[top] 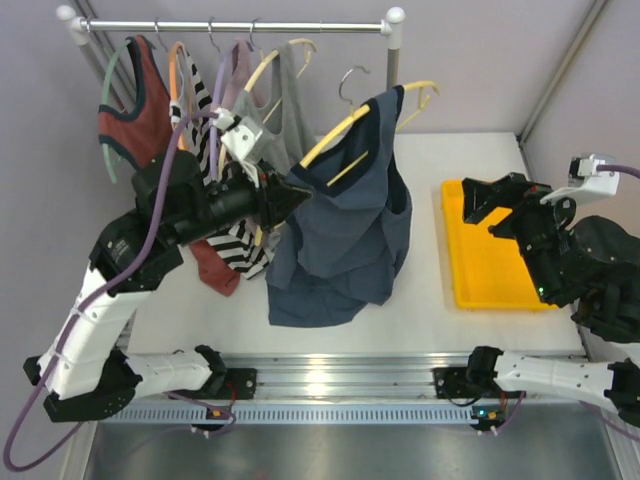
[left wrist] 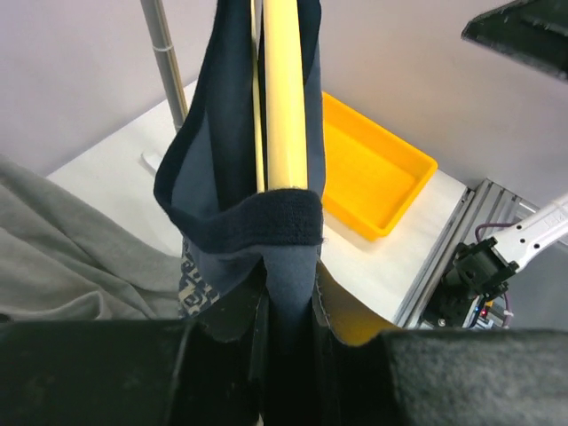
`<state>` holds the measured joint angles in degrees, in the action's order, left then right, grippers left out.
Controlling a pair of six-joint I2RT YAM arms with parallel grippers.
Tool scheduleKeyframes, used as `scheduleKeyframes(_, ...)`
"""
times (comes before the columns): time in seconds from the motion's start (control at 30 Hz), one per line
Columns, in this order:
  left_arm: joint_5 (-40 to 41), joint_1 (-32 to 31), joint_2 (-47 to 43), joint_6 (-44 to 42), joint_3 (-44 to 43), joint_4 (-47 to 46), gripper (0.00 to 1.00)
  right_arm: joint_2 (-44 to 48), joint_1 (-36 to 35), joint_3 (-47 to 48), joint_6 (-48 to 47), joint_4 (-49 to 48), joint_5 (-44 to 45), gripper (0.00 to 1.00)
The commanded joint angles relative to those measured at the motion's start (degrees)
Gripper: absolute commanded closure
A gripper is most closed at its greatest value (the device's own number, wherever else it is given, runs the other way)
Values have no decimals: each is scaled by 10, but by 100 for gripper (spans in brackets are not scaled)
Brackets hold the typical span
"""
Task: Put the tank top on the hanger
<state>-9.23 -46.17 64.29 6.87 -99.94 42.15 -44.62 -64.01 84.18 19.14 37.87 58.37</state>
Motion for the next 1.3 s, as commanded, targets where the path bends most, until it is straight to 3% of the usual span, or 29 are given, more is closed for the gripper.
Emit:
scheduleKeyframes(0.0,24,0,48,-20,-135,75,100,-4,-7,12,-11,24,18,6)
scheduleKeyframes(0.17,27,0,91,-19,-272,128,100,-6,-7,13,-12,24,17,6)
scheduleKeyframes(0.5,47,1,74,-5,-286,127,100,-14,-7,-4,-7,19,-1,5)
scheduleKeyframes(0.73,65,1,8,12,-143,130,100,-13,-6,-49,26,21,-28,5)
scheduleKeyframes(0.97,87,1,-62,29,-57,130,100,-21,-7,-77,50,29,-42,5)
scheduleKeyframes(1.27,171,1,-50,50,18,86,100,-28,-6,-89,71,37,-67,5)
